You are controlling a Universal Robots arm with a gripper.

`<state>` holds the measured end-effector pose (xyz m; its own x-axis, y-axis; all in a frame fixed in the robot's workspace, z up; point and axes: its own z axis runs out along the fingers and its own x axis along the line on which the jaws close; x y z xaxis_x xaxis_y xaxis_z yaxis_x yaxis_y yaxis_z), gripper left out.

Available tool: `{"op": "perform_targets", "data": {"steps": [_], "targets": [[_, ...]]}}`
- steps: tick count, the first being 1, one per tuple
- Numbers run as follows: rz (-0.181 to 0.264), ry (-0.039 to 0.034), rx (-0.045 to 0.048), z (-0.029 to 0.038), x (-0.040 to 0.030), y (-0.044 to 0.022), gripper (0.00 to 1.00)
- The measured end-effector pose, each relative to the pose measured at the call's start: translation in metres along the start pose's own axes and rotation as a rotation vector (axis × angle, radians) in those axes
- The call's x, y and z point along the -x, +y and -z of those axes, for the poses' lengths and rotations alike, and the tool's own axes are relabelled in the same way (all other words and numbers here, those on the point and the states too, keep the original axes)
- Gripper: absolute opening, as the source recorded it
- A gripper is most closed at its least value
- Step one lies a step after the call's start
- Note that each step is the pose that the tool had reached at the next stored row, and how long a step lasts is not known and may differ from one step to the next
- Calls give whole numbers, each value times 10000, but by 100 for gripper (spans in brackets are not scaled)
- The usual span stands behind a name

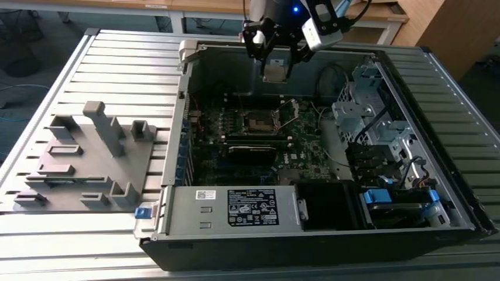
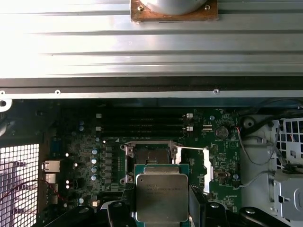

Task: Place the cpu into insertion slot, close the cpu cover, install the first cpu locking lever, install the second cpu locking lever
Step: 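Place the cpu into insertion slot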

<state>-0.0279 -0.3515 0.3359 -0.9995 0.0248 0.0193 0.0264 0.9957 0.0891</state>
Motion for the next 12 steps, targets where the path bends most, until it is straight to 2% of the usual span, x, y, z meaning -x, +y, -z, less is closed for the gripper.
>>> {"op": "perform_targets", "data": {"steps": [12], "targets": [[0, 0, 0, -41, 1, -4, 54]]}}
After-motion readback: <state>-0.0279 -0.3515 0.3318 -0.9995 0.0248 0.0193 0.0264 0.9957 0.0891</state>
